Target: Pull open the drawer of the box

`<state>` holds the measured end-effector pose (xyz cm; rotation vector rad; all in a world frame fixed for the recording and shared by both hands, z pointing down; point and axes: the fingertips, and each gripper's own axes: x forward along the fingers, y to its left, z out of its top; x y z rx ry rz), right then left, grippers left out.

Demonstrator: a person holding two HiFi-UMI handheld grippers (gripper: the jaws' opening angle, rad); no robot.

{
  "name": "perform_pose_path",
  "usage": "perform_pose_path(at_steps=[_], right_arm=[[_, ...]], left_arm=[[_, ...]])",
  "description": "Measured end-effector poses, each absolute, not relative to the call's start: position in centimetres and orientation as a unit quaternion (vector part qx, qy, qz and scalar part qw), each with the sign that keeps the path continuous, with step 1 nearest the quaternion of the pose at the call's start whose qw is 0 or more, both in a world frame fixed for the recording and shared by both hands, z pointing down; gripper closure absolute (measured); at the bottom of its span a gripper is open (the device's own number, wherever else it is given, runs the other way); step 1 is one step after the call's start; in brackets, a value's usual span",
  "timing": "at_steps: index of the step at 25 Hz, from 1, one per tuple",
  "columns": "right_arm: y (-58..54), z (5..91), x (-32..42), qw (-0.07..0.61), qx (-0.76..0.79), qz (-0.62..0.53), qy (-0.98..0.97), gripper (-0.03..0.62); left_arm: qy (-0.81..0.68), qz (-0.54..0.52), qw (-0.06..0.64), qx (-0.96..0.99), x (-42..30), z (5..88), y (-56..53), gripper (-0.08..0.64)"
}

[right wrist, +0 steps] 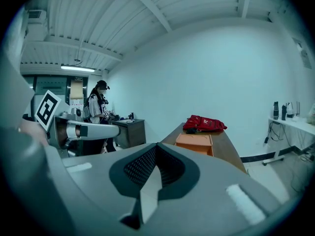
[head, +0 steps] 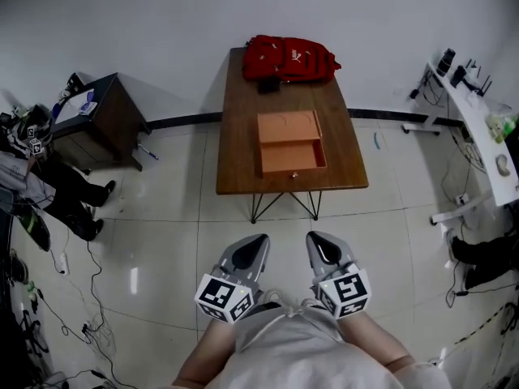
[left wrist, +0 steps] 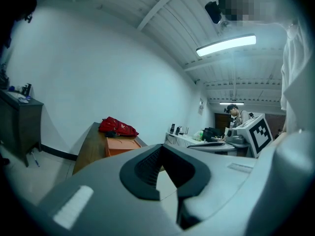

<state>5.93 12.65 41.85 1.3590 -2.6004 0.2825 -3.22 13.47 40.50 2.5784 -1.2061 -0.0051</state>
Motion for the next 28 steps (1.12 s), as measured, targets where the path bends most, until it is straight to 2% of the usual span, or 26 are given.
perform_pose_path(at_steps=[23, 28], right_arm=[[13.1, 41.0, 8.5, 0.090, 0.445, 0.084, -0.887, 0.584], [12.1, 40.7, 8.3, 0.092, 0.446, 0.086, -0.886, 0.584]], left_arm=[[-0.432, 0.004, 0.122, 0.894, -0.7, 39.3, 14.2, 0.555], [-0.437, 0.023, 0.096, 0.894, -0.8, 39.1, 13.5, 0.555]])
